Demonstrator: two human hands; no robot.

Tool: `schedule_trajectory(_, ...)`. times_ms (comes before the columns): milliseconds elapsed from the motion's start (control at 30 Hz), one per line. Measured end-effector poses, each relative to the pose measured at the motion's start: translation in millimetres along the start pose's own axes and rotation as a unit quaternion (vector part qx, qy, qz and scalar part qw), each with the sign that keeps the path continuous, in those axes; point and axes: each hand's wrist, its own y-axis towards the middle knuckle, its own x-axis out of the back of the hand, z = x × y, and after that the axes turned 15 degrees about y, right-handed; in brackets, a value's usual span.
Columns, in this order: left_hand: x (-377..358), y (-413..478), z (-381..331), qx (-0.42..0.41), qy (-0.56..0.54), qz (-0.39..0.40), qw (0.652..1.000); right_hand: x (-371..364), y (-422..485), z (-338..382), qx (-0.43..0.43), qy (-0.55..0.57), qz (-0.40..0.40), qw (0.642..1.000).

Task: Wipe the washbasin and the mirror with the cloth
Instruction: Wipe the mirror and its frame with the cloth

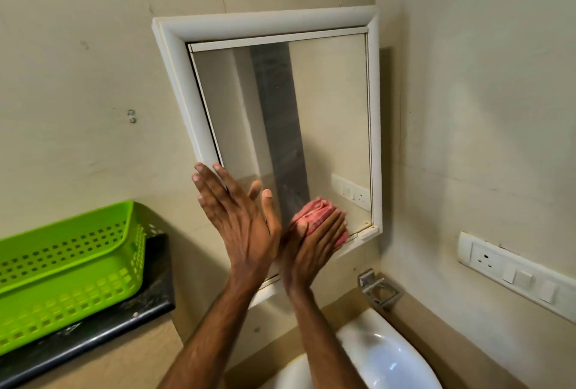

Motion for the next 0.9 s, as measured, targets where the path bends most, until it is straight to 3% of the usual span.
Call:
schedule_trajectory(67,-3,1,0,0.004,0.006,-0.001,1.0,0,48,-21,-0.004,-0.003,-0.031,1.0)
schedule_trajectory(167,-5,2,-2,0.014,0.026,0.0,1.0,9,107,-48,-0.084,0.02,-0.061,0.994)
schedule_trajectory(300,-7,2,-6,0.033,0.054,0.002,0.998,10,112,-40,-0.142,0.03,-0.08,0.986)
schedule_trajectory(500,-5,1,-12,0.045,0.047,-0.009,0.998,0,17,-7,-0.024,-0.032,-0.017,0.999)
schedule_trajectory(633,-7,-1,-6,0.026,0.045,-0.009,0.999,10,39,-19,0.05,-0.04,-0.011,0.998)
schedule_trajectory(900,-7,0,-8,0.034,0.054,-0.011,0.998,27,141,-55,-0.147,0.007,-0.102,0.984)
